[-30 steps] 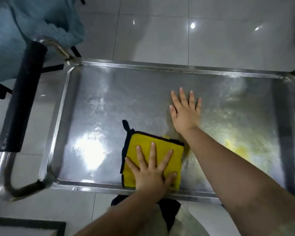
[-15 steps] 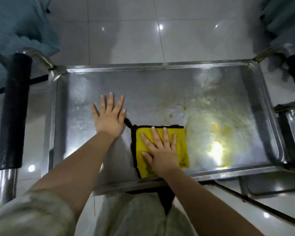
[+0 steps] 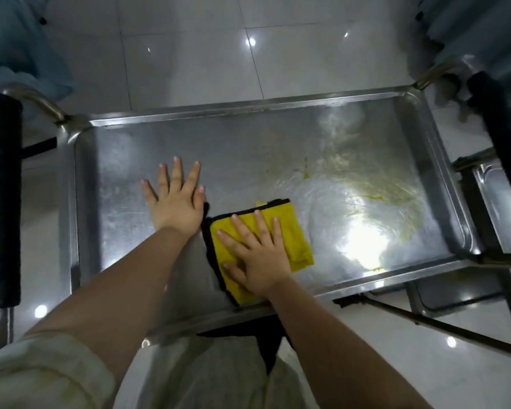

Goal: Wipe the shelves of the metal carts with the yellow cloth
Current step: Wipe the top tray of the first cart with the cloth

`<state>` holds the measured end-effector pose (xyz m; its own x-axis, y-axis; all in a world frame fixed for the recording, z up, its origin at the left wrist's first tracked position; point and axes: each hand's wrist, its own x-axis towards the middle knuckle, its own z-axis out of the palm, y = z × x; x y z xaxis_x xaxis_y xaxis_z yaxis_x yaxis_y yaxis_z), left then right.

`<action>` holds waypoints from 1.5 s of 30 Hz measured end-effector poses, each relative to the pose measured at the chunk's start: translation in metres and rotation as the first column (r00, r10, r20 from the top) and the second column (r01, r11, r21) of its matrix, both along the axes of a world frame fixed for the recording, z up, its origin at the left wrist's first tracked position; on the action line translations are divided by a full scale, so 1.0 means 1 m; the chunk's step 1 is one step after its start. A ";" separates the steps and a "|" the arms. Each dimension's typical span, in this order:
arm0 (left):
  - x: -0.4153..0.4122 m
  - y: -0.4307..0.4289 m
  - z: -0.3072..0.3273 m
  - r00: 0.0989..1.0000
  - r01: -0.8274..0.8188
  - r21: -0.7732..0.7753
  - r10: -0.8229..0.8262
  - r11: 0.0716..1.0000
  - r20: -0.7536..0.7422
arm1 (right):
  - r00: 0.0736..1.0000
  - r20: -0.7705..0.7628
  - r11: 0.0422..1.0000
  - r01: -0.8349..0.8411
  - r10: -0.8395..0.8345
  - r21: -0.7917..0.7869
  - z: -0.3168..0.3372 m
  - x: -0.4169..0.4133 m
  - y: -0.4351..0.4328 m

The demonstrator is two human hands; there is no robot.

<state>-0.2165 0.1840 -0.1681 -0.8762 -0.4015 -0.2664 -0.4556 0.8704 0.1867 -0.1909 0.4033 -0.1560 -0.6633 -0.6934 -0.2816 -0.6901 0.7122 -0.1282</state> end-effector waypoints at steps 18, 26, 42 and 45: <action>-0.039 -0.007 0.011 0.992 -0.055 0.049 0.060 0.997 -0.113 | 0.995 -0.023 0.994 0.103 -0.102 0.048 0.003 -0.087 -0.016; -0.063 -0.001 -0.004 0.999 -0.022 -0.064 0.020 0.998 -0.025 | 0.514 -0.098 0.508 0.857 -0.852 0.088 0.005 -0.191 0.153; -0.069 -0.007 -0.014 0.997 -0.028 -0.097 0.021 0.995 -0.073 | 0.701 -0.085 0.692 0.713 -0.708 0.118 0.006 -0.287 0.109; -0.075 -0.005 -0.014 0.998 -0.025 -0.106 0.019 0.994 -0.066 | 0.605 -0.050 0.598 0.794 -0.795 0.105 0.011 -0.288 0.055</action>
<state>-0.2918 0.1785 -0.1817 -0.8809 -0.4439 -0.1644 -0.4649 0.8768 0.1232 -0.4791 0.4583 -0.1452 -0.9371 0.1413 -0.3192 0.1552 0.9877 -0.0183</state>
